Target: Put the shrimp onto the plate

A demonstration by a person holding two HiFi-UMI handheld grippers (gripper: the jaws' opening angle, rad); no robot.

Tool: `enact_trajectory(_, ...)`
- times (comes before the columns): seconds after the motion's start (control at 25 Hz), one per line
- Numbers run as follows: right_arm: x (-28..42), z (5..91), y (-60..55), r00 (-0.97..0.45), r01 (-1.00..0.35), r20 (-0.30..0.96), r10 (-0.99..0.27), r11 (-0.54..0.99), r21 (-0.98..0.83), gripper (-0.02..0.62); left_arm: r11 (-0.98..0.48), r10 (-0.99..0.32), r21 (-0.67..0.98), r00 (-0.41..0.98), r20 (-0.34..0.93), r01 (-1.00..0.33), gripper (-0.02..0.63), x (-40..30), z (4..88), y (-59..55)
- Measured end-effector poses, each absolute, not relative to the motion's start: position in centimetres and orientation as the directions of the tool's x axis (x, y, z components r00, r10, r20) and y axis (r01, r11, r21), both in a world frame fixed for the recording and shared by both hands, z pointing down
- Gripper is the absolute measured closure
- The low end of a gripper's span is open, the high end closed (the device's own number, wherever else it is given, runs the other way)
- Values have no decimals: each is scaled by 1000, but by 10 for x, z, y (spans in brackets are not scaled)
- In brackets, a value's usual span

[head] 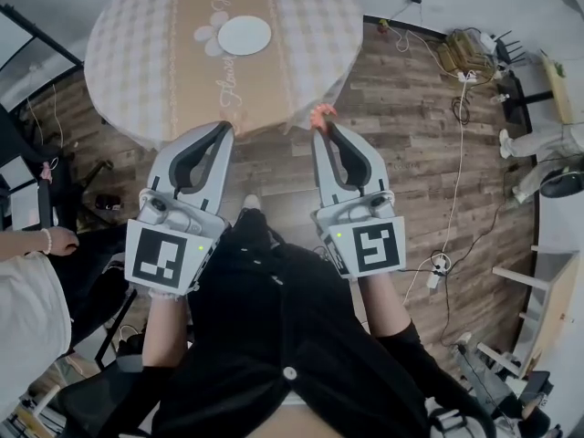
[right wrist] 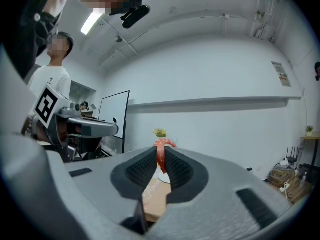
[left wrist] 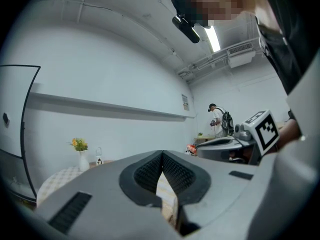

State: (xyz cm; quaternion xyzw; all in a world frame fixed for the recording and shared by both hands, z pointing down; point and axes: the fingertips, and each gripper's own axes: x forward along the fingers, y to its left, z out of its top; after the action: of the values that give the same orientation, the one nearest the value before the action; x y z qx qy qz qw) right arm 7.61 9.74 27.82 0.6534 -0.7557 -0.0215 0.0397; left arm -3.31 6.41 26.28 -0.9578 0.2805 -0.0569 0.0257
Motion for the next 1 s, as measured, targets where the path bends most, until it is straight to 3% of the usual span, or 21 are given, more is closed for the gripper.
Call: enact_trajectory(1.0, 58, 281, -10, -128, -986, 56, -990, 133, 102, 557, -848, -530, -72, 843, 89, -526, 603, -51, 270, -45)
